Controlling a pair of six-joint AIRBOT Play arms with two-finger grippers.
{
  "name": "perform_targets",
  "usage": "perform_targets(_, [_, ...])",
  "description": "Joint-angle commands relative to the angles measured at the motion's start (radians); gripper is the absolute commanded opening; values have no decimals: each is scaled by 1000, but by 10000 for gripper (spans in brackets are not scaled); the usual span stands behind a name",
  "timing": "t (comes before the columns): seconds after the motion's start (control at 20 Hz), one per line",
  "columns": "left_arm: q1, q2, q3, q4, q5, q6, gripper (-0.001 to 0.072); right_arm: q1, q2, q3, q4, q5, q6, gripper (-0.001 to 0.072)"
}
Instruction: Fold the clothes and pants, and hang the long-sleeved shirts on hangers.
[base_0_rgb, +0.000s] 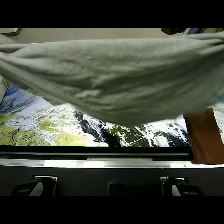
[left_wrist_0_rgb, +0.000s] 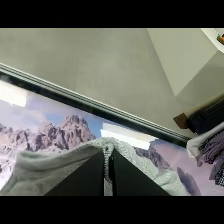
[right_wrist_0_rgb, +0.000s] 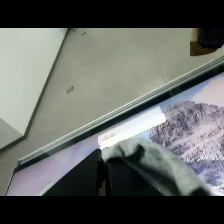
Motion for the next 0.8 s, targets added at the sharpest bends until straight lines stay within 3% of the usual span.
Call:
perform_targets(0.0, [-2, -40, -17, 35, -125, -18, 22, 2, -108, 11, -10, 118, 43, 31])
perform_targets(0.15, [-3, -174, -103, 35, -119, -13, 22, 2, -330, 11, 84, 53, -37, 31])
perform_targets(0.4, [-43, -464, -239, 35, 158, -10, 23, 30, -739, 11, 349, -282, -213, 31])
perform_targets(0.6, [-106, -706, -243, 35, 253, -10, 23, 157, -977, 11, 349, -383, -224, 31])
perform_targets(0.75, [-127, -822, -243, 32, 253, -11, 23, 229, -1094, 11, 341, -389, -221, 31])
